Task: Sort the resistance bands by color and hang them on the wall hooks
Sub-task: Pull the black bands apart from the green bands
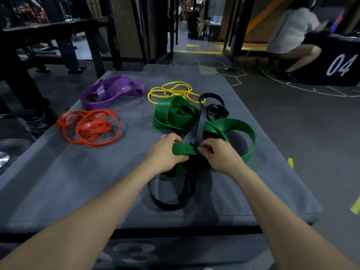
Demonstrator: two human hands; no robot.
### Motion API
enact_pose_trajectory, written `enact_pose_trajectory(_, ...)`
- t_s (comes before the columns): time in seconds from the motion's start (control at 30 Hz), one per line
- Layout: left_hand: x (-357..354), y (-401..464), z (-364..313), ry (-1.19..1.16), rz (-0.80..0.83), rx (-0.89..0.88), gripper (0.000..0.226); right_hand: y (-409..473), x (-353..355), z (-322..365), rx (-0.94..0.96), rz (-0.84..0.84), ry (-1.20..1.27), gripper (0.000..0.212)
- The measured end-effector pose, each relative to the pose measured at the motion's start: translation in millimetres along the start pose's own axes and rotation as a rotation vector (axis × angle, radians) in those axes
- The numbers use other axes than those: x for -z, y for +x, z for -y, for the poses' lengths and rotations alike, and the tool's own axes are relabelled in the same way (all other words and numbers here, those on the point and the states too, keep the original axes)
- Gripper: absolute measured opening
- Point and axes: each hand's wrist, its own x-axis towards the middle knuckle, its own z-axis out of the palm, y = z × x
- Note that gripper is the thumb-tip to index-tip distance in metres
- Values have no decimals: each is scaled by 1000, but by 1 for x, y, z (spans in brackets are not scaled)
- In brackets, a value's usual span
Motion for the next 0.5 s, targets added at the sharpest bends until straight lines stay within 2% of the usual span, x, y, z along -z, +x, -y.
enact_pose_trajectory(0.2, 11, -13, 4, 49, -37, -91, 50, 4, -2, 8, -16, -64, -121, 28)
enact_pose_trajectory(0.3, 28, -17, 16, 141, -33, -97, 48, 8, -6, 24, 9, -5, -123, 29)
enact_pose_trajectory(0.4, 44, -24, 33, 179, -50, -59, 49, 13, -17, 38, 54, 76, -89, 20)
enact_pose_trajectory(0.47, 48, -30, 39, 171, -71, -80, 48, 16, -25, 44, 85, 9, -116, 17)
enact_pose_trajectory(0.5, 49, -32, 40, 155, -74, -104, 47, 18, -27, 45, 136, -48, -183, 25)
